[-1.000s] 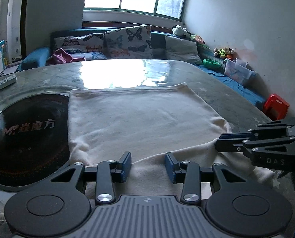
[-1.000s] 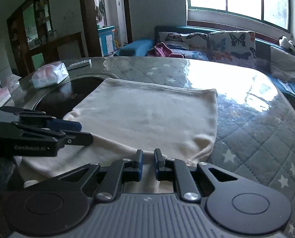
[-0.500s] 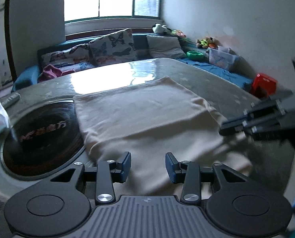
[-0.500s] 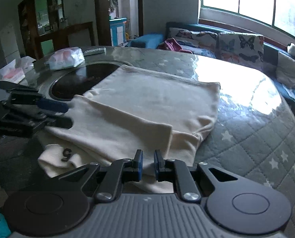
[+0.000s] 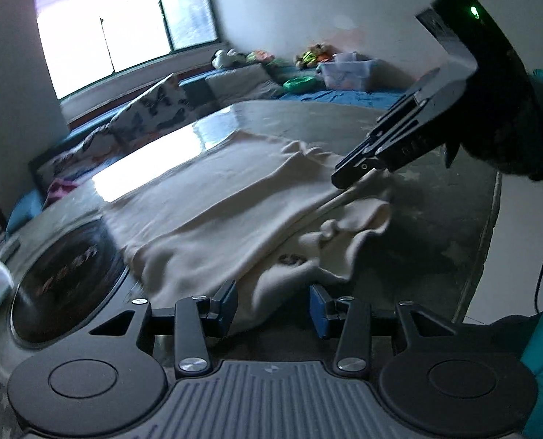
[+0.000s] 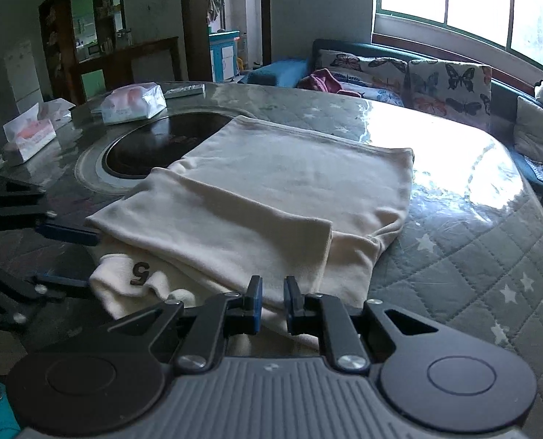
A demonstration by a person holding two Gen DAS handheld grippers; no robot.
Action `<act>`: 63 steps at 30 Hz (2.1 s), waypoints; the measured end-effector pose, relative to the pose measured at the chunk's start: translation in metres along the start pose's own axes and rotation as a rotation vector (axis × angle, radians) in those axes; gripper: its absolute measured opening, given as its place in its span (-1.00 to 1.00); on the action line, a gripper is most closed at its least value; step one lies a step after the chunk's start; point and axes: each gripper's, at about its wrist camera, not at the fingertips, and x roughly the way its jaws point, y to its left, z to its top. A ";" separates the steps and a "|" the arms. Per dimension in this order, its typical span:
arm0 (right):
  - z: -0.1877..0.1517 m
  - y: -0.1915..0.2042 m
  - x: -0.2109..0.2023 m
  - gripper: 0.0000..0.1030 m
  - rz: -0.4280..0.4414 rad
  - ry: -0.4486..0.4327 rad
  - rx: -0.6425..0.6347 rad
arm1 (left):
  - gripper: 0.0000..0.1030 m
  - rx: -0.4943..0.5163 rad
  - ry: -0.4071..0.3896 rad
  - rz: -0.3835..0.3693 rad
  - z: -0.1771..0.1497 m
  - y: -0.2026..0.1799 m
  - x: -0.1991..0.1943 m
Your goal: Fold clothes
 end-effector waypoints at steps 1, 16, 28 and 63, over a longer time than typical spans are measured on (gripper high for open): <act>0.000 0.000 -0.002 -0.77 -0.003 0.001 -0.003 | -0.12 0.012 -0.006 0.005 0.000 -0.002 0.003; -0.012 0.018 -0.039 -0.22 0.010 0.029 -0.205 | -0.72 -0.068 -0.070 -0.012 0.024 0.018 0.020; -0.009 0.039 -0.004 -0.15 -0.016 -0.037 -0.433 | -0.74 -0.169 -0.052 -0.046 0.041 0.046 0.037; 0.016 0.024 -0.024 -0.79 0.059 -0.053 -0.271 | -0.87 0.039 -0.062 0.056 -0.003 0.018 -0.023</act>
